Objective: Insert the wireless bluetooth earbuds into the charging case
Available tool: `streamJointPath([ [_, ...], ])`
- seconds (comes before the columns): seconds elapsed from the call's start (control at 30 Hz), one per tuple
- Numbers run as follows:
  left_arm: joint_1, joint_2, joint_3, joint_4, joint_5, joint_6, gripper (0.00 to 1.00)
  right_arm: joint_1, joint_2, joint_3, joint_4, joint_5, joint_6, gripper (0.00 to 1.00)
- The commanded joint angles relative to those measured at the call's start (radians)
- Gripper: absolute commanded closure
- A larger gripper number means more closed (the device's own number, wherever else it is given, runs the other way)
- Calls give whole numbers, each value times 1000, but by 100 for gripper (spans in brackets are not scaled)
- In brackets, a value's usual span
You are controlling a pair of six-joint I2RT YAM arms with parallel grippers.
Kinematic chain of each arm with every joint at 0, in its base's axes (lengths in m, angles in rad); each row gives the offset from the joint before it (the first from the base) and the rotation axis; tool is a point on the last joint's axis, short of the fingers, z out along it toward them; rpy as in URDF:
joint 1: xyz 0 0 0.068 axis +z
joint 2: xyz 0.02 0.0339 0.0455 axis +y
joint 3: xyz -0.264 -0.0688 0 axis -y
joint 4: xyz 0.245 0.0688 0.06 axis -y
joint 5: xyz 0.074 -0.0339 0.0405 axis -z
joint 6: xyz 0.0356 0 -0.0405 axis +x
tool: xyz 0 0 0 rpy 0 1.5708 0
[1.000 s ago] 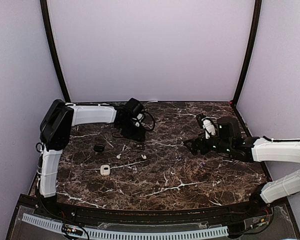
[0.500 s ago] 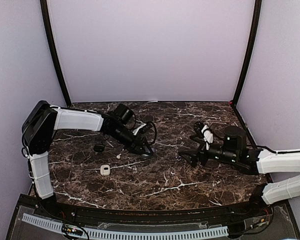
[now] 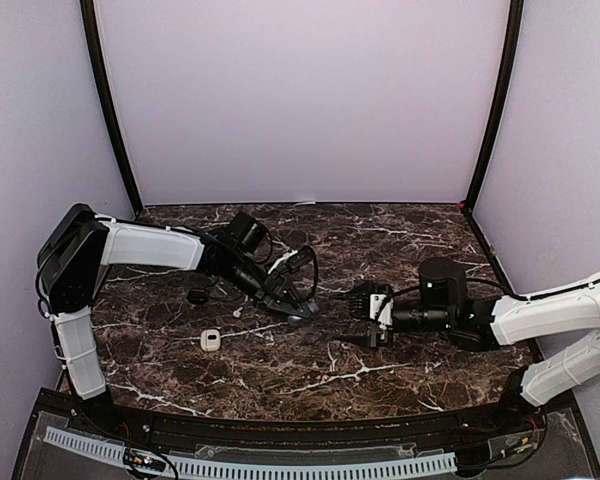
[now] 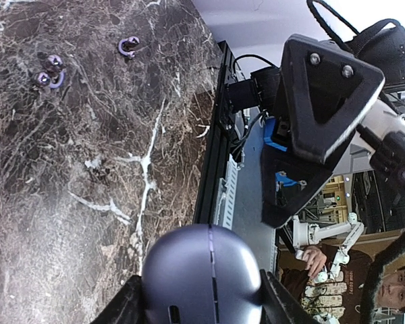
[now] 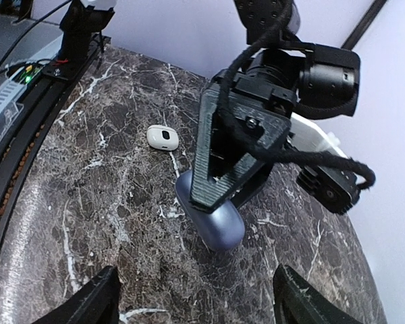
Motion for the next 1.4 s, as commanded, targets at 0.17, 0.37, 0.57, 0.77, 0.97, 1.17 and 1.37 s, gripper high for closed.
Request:
streamJointPath([
  [0.17,-28,-49,-3,-20,56,54,61,16,142,154,-49,-92,-130,37],
  [0.37,-42,-50,5,-45,61,81,61,16,175,192,-73,-122,-134,42],
  [0.57,-57,-50,11,-52,75,95,61,16,204,237,-149,-183,-160,55],
  [0.77,-72,-50,14,-52,80,98,61,17,230,276,-199,-216,-179,62],
  [0.97,-76,-53,14,-52,81,105,61,16,254,317,-277,-233,-193,70],
  [1.17,-76,-64,11,-42,76,112,57,16,253,313,-286,-228,-180,81],
  [1.37,-75,-119,-19,5,15,121,27,8,237,283,-237,-209,-123,83],
])
